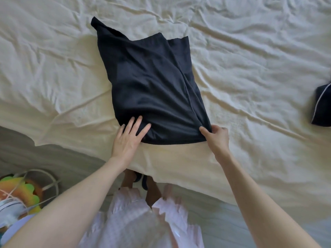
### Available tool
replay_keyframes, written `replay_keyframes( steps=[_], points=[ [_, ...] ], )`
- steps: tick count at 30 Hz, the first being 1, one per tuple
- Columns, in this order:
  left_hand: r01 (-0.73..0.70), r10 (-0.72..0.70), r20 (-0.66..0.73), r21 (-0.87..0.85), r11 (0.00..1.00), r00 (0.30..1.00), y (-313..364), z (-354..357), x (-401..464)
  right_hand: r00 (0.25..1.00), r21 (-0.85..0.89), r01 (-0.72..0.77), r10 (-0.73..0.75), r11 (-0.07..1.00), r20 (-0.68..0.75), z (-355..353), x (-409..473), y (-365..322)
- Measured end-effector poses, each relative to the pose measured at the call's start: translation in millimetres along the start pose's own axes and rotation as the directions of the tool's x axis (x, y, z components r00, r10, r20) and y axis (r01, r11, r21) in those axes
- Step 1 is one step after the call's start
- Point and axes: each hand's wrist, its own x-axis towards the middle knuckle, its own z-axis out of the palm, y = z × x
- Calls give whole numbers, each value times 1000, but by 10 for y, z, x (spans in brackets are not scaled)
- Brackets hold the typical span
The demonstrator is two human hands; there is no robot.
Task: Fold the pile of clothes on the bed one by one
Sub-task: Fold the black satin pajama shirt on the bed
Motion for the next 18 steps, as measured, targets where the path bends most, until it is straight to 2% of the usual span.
replay_keyframes(
  steps=[4, 7, 10, 12, 16, 18],
  points=[
    [-61, 49, -113, -101, 993, 992, -17, -159, -13, 995, 65, -26, 20, 998, 101, 41, -48, -140],
    [-79, 59, -127, -162, 984, 990, -6, -318, -139, 984, 105, -126, 111, 986, 138, 82, -84, -210],
    [-4, 9, 16, -289, 957, 1000, -7, -440, -316, 942, 264, -299, 239, 917, 236, 26, -171, -197],
    [53, 3, 157, -352, 935, 988, -61, -486, -433, 910, 297, -378, 293, 877, 293, -57, -292, -128],
    [142, 61, 379, -484, 863, 923, -114, -652, -612, 848, 211, -478, 386, 852, 363, -208, -612, 99],
    [173, 109, 429, -566, 806, 897, -154, -724, -673, 846, 173, -473, 391, 864, 362, -259, -754, 153]
  ],
)
